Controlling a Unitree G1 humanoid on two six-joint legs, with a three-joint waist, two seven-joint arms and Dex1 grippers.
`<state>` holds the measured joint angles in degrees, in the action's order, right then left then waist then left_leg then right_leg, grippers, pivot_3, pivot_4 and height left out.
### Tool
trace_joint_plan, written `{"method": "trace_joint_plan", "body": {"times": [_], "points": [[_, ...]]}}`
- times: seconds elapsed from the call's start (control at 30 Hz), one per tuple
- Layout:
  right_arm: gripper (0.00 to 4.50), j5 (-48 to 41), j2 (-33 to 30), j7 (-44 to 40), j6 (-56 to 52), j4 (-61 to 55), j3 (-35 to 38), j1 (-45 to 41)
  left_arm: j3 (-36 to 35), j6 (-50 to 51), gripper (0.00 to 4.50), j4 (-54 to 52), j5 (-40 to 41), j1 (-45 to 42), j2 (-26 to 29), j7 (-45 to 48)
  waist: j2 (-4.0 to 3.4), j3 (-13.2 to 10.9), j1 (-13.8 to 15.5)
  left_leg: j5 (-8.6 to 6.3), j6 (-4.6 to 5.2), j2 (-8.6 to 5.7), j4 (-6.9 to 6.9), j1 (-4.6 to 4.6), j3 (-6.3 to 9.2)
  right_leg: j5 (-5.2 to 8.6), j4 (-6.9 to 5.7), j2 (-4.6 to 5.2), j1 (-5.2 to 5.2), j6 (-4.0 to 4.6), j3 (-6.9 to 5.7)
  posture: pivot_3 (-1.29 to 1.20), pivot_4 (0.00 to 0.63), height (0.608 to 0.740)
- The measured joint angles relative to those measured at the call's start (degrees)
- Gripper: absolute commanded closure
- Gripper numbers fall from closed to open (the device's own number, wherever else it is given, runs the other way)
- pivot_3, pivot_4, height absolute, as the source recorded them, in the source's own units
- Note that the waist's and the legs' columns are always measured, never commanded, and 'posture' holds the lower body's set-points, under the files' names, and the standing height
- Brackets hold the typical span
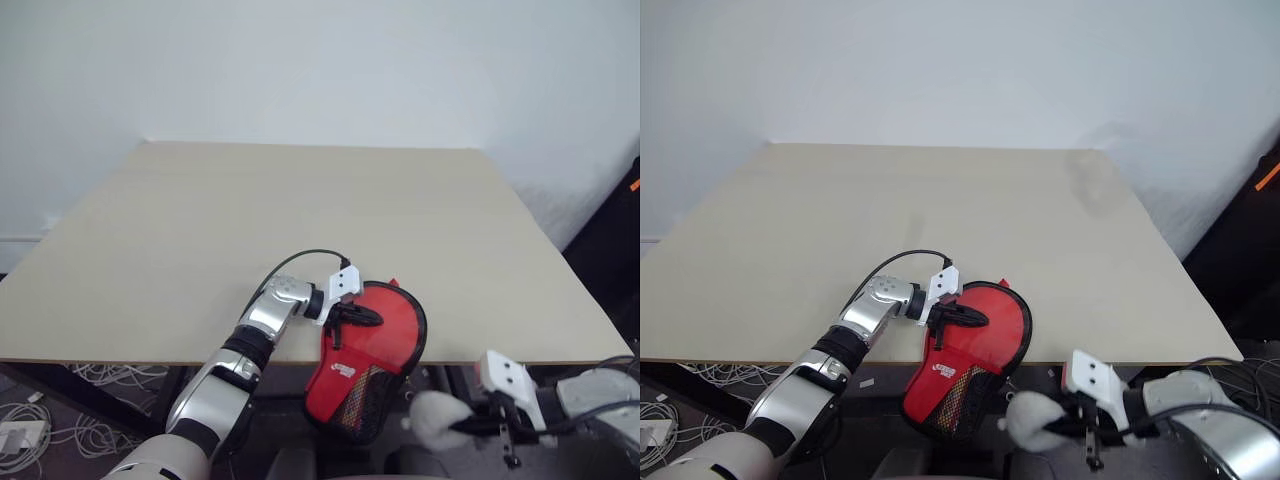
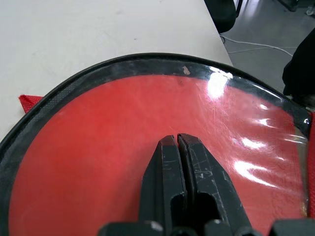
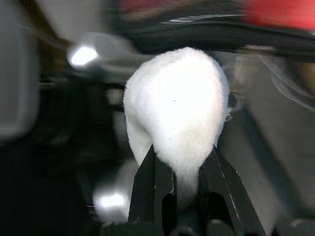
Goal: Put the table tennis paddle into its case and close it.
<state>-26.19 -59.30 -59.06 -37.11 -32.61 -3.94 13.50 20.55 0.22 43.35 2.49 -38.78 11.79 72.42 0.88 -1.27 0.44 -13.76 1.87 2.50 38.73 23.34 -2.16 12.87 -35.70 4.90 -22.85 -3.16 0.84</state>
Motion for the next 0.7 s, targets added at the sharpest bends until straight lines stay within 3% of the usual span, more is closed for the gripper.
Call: {"method": "trace_joint_plan", "body": {"times": [0.37,0.57,0.7], "points": [[4.44,-1.13,0.01,-2.38,-0.53,2.45,0.71,-4.06,0.0,-0.02,4.5,-0.02,-0.04,-0.04,-0.06,-0.02,-0.02,0.01,0.05,-0.01,0.02,0.0,0.0,0.01,0.0,0.0,0.0,0.0,0.01,0.0,0.01,0.0,0.0,0.74],[4.44,-2.89,-3.85,-5.52,1.58,-12.65,-2.45,7.52,0.08,0.18,4.5,-0.35,-0.03,0.08,-0.01,0.09,-0.08,0.06,0.09,-0.12,0.04,-0.01,0.06,0.04,0.01,0.07,0.0,0.0,0.11,-0.08,0.0,0.0,0.0,0.74],[4.44,-0.77,-4.48,-5.02,2.72,-13.87,-4.6,6.66,0.09,0.25,4.5,-0.17,-0.04,0.1,0.14,0.11,0.17,0.07,0.0,-0.52,-0.2,0.03,0.13,-0.43,-0.03,0.14,0.1,0.05,0.45,-0.17,-0.01,0.0,0.0,0.74]]}}
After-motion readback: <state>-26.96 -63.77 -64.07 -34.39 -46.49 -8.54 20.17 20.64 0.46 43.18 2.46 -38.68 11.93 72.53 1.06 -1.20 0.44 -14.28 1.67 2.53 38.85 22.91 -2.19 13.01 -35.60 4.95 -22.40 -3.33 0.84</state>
